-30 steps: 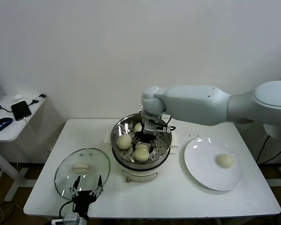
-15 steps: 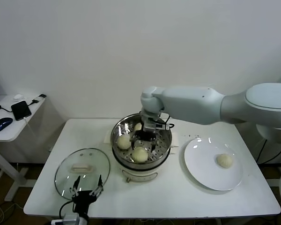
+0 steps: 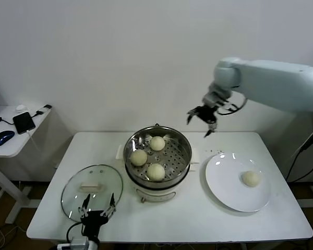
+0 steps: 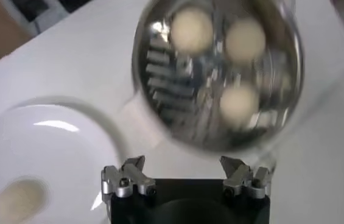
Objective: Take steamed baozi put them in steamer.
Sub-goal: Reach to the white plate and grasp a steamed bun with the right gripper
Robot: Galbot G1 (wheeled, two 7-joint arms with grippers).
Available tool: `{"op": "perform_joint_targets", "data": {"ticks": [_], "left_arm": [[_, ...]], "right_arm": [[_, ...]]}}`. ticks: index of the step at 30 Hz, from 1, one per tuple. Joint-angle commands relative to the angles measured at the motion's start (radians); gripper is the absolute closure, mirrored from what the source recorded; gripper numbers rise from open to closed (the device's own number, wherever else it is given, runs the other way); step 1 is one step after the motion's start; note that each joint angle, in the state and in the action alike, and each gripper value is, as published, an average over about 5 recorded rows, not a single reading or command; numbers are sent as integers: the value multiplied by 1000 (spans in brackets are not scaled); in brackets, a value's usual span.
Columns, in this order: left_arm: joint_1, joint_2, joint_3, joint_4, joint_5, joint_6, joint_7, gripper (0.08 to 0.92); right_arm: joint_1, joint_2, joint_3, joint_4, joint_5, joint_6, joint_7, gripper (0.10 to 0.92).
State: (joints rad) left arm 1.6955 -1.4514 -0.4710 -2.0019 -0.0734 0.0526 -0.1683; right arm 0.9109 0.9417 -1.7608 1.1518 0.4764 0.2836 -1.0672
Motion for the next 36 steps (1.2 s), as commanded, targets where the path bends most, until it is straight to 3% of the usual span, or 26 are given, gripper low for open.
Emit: {"op": "perform_joint_targets", "data": {"ticks": [1, 8, 18, 36], "left_arm": [[-2, -2, -1, 0, -2, 0, 1, 177], [-4, -9, -7, 3, -3, 5, 2, 177], [5, -22, -8, 13, 4, 0, 4, 177], [10, -17, -10, 24, 4, -10, 3, 177]], "right_arm": [[-78, -404, -113, 25, 22, -332, 49, 203], [-419, -423, 166, -38, -68, -370, 62, 203], [-651, -345, 360, -133, -174, -392, 95, 203], [-724, -265, 487, -223, -272, -386, 127, 203]]}}
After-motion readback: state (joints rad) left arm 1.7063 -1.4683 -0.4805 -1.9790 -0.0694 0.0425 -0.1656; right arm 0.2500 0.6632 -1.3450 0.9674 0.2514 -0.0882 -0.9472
